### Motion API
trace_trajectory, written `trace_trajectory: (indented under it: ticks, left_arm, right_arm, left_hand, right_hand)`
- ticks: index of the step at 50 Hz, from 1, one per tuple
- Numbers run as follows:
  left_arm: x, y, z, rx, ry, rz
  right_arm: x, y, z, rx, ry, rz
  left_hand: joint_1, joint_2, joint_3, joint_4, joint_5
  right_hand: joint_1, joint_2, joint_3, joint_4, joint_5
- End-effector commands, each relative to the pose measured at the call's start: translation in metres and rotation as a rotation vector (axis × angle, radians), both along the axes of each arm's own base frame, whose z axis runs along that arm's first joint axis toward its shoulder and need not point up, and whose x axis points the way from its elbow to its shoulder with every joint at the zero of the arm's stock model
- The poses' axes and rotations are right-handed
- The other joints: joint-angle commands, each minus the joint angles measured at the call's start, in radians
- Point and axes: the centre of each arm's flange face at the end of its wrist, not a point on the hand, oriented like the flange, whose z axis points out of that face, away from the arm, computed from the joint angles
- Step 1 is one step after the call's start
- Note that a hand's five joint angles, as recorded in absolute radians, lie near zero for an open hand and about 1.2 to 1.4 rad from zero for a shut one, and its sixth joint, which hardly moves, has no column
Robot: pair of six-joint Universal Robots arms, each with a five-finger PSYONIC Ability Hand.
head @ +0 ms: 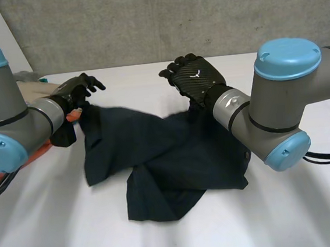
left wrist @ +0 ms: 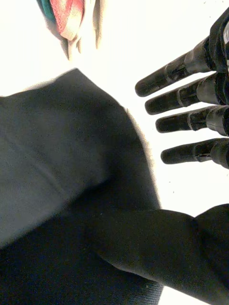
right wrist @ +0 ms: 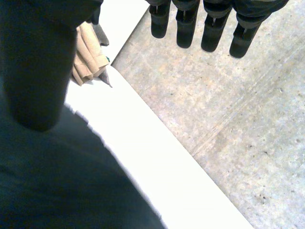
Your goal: Fold the laundry.
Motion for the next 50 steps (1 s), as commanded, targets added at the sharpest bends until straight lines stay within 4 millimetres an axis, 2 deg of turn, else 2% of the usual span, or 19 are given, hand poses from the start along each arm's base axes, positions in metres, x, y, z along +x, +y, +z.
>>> trace_trajectory:
  ticks: [1,4,9,12,15,18,23,30,34,37,38,40,44,45,48,49,50]
  left_arm:
    - [0.017,0.041,0.038,-0.088,-0.074,0.013]
    - [0.023,0.059,0.051,-0.150,-0.100,0.014]
    - [0.020,0.094,0.060,-0.234,-0.128,-0.051]
    - [0.009,0.117,0.057,-0.264,-0.149,-0.146]
    - [0.001,0.131,0.050,-0.262,-0.182,-0.211]
    - [-0.001,0.136,0.044,-0.251,-0.217,-0.222]
    - [0.006,0.129,0.037,-0.222,-0.255,-0.147]
    - [0.012,0.122,0.036,-0.186,-0.244,-0.079]
    - [0.009,0.122,0.025,-0.127,-0.230,-0.103]
    - [0.006,0.116,0.010,-0.072,-0.224,-0.113]
    - [0.005,0.112,0.001,-0.046,-0.226,-0.119]
    - [0.003,0.106,-0.008,-0.022,-0.232,-0.124]
    - [-0.002,0.090,-0.025,0.013,-0.248,-0.126]
    - [-0.004,0.081,-0.029,0.018,-0.253,-0.121]
    - [-0.008,0.065,-0.030,-0.005,-0.257,-0.115]
    - [-0.010,0.054,-0.028,-0.026,-0.260,-0.110]
    - [-0.012,0.049,-0.025,-0.041,-0.263,-0.108]
  right_arm:
    - [-0.041,-0.007,0.050,-0.023,0.019,-0.105]
    - [-0.065,-0.013,0.072,-0.037,0.015,-0.153]
    - [-0.094,-0.010,0.088,-0.027,0.060,-0.143]
    - [-0.104,-0.007,0.085,-0.020,0.115,-0.119]
    - [-0.111,-0.007,0.078,-0.013,0.165,-0.107]
    - [-0.111,-0.009,0.071,-0.014,0.193,-0.098]
    - [-0.103,-0.017,0.065,-0.034,0.193,-0.068]
    - [-0.073,-0.026,0.052,-0.090,0.165,0.071]
    - [-0.060,-0.033,0.033,-0.075,0.185,0.118]
    - [-0.050,-0.036,0.012,-0.051,0.232,0.146]
    - [-0.047,-0.035,-0.001,-0.034,0.275,0.159]
    - [-0.044,-0.036,-0.011,-0.019,0.304,0.165]
    - [-0.039,-0.036,-0.034,0.006,0.372,0.186]
    - [-0.037,-0.038,-0.041,0.004,0.387,0.186]
    - [-0.032,-0.041,-0.051,0.002,0.395,0.185]
    - [-0.027,-0.044,-0.051,-0.020,0.389,0.174]
    - [-0.025,-0.047,-0.052,-0.035,0.385,0.166]
  left_hand:
    - [-0.077,-0.085,-0.084,-0.073,-0.075]
    - [-0.095,-0.102,-0.102,-0.091,-0.093]
    - [-0.089,-0.096,-0.096,-0.085,-0.087]
    - [-0.069,-0.076,-0.076,-0.065,-0.067]
    - [-0.037,-0.044,-0.043,-0.032,-0.035]
    - [-0.016,-0.023,-0.023,-0.012,-0.014]
    - [0.005,-0.003,-0.002,0.009,0.007]
    - [0.011,0.003,0.004,0.015,0.012]
    - [-0.007,-0.014,-0.014,-0.003,-0.005]
    - [-0.028,-0.035,-0.034,-0.023,-0.026]
    - [-0.036,-0.044,-0.043,-0.032,-0.034]
    - [-0.036,-0.044,-0.043,-0.032,-0.034]
    - [0.069,0.062,0.062,0.073,0.071]
    - [0.183,0.175,0.176,0.187,0.185]
    - [0.447,0.440,0.440,0.451,0.449]
    - [0.631,0.624,0.624,0.635,0.633]
    - [0.746,0.739,0.739,0.751,0.748]
  right_hand:
    - [-0.048,-0.036,-0.037,-0.042,-0.043]
    - [-0.048,-0.036,-0.037,-0.042,-0.043]
    - [-0.048,-0.036,-0.037,-0.042,-0.043]
    - [-0.048,-0.036,-0.037,-0.042,-0.043]
    - [-0.039,-0.027,-0.028,-0.034,-0.035]
    - [-0.012,0.000,-0.002,-0.007,-0.008]
    - [0.026,0.038,0.037,0.031,0.030]
    - [0.082,0.094,0.092,0.087,0.086]
    - [0.082,0.094,0.092,0.087,0.086]
    - [0.082,0.094,0.092,0.087,0.086]
    - [0.082,0.094,0.092,0.087,0.086]
    - [0.084,0.097,0.095,0.090,0.089]
    - [0.087,0.100,0.098,0.093,0.092]
    - [0.116,0.129,0.127,0.122,0.121]
    - [0.301,0.313,0.312,0.306,0.305]
    - [0.688,0.700,0.699,0.694,0.693]
    - [0.951,0.963,0.962,0.956,0.955]
